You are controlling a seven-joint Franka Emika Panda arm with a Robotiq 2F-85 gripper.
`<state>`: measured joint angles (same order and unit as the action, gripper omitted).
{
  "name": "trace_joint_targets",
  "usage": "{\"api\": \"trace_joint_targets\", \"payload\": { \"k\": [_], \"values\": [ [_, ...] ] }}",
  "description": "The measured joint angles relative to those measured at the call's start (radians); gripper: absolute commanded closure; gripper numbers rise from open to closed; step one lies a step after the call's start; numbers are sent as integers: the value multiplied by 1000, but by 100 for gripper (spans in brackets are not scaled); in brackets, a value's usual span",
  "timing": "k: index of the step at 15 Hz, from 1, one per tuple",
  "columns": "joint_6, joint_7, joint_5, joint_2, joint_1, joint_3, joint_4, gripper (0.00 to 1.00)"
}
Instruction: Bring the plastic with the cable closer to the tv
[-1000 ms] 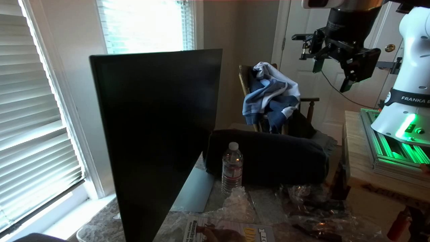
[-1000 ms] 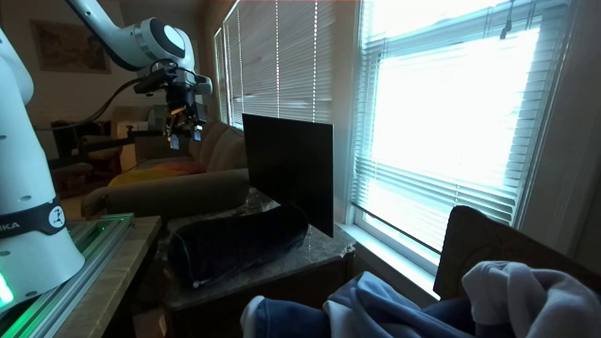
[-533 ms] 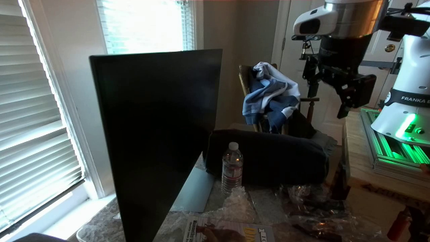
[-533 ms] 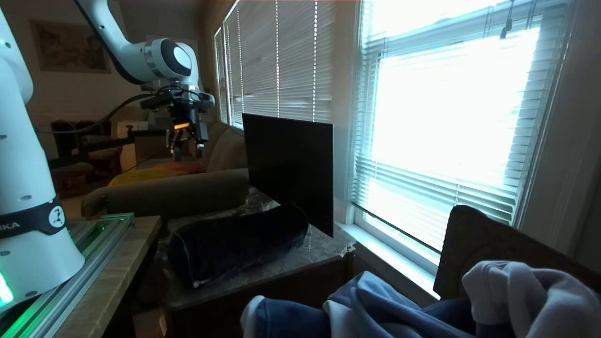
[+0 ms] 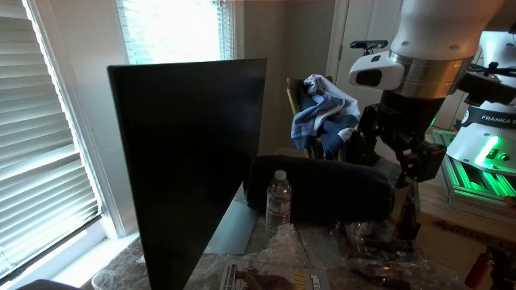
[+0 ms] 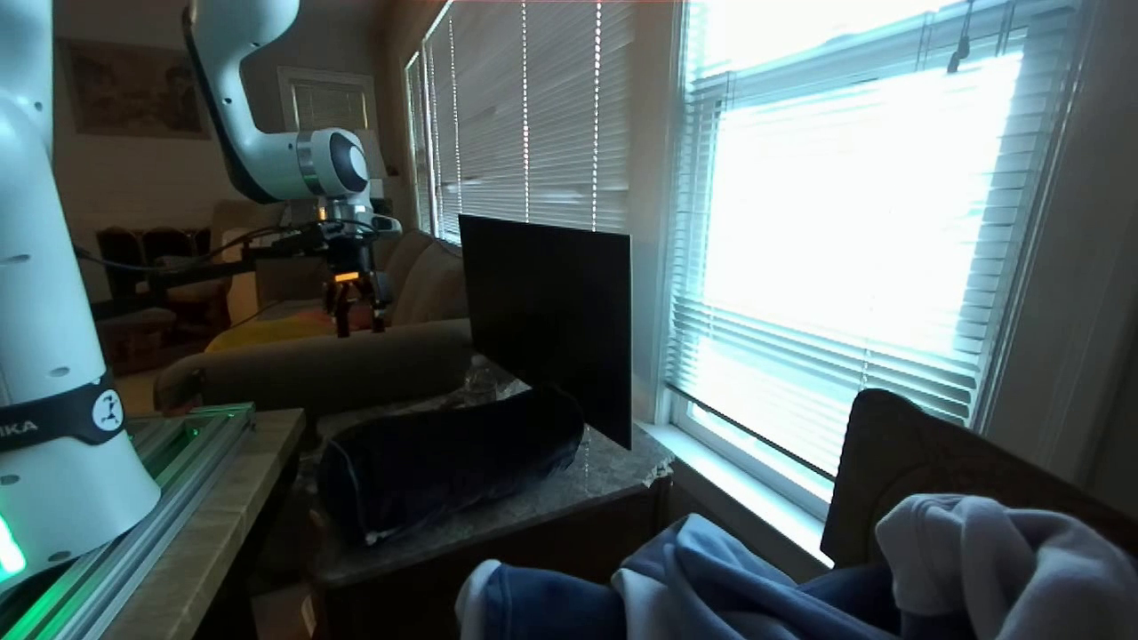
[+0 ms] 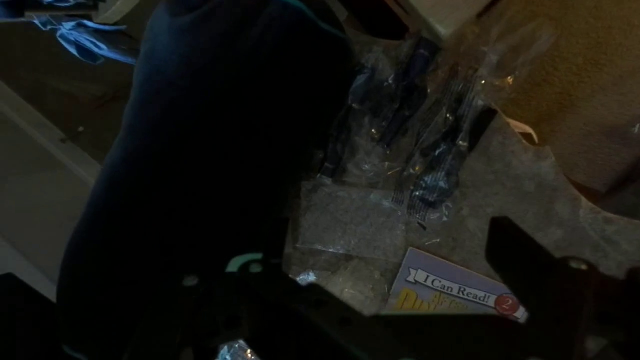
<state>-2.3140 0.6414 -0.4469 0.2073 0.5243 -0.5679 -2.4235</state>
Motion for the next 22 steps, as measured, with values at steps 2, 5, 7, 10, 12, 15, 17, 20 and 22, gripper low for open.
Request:
{"api": "trace_joint_targets", "payload": {
  "k": [2, 5, 7, 10, 12, 15, 17, 20, 22],
  "values": [
    [0, 61, -24, 68, 57, 48, 34, 0],
    [-4, 122, -13, 176, 131, 119, 93, 0],
    [-7, 132, -9, 241, 173, 165, 130, 0],
    [-7, 132, -7, 298, 195, 192, 165, 0],
    [-7, 132, -7, 302, 195, 193, 170, 0],
    [-11, 131, -6, 303, 224, 230, 170, 0],
    [-44, 131, -6, 318, 252, 261, 171, 0],
    [-119, 131, -6, 367, 295, 295, 187, 0],
    [-162, 131, -1, 401, 320, 311, 205, 0]
  ]
}}
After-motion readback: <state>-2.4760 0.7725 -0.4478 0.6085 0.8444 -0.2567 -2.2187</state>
